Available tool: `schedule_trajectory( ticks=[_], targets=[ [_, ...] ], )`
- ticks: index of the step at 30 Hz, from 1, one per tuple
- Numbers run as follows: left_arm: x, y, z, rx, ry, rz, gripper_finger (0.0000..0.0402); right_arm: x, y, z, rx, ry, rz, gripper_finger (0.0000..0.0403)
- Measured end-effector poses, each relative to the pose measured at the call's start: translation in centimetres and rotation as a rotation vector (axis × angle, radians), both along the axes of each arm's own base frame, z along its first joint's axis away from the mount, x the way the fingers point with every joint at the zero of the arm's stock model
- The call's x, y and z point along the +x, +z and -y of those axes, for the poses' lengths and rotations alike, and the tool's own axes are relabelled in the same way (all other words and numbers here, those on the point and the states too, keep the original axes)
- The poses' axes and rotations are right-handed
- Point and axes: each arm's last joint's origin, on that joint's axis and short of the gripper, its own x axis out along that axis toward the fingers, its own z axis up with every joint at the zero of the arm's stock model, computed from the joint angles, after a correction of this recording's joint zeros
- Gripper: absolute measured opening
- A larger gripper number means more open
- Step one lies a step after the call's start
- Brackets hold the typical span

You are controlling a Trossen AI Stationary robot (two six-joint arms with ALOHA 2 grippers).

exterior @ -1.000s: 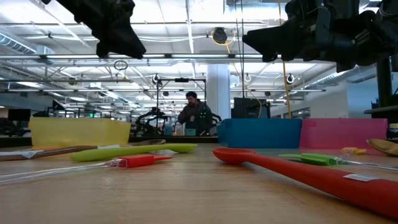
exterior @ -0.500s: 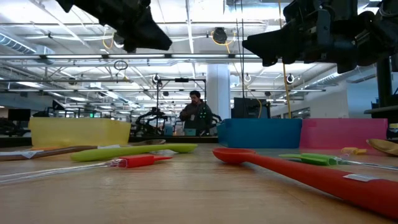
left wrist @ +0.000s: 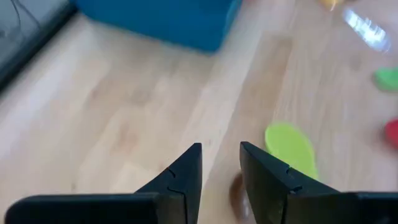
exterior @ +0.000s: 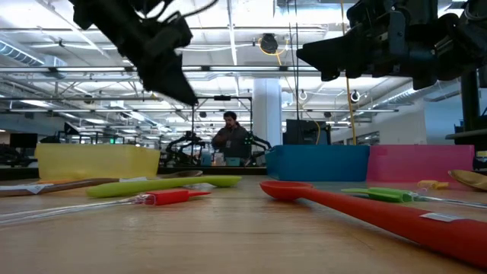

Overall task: Pick & Place Kitchen Items
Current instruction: Put the brown serving spoon into the blue bin

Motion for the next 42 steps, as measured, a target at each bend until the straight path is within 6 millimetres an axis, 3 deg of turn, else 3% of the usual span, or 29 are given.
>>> schedule_trajectory(
  ticks=[6, 15, 29, 42],
  targets=[
    [-0.1, -2.3, 0.6, -0.145, -0.052, -0.159, 0.0114, 0.0, 0.0, 0.0, 0.003, 0.001, -0.001, 0.0114],
    [-0.5, -4.9, 3.2, -0.323, -0.067, -0.361, 0.0114, 0.0, 0.0, 0.0, 0.003, 0.001, -0.001, 0.0114],
    [-1.5, -5.1, 6.4, -0.423, 0.066, -0.393, 0.0113, 0.0, 0.0, 0.0, 0.019, 0.002, -0.004, 0.0114],
    [-1.4, -5.7, 7.6, -0.403, 0.095, -0.391, 0.0113, 0.0, 0.0, 0.0, 0.017, 0.002, -0.003, 0.0114]
  ],
)
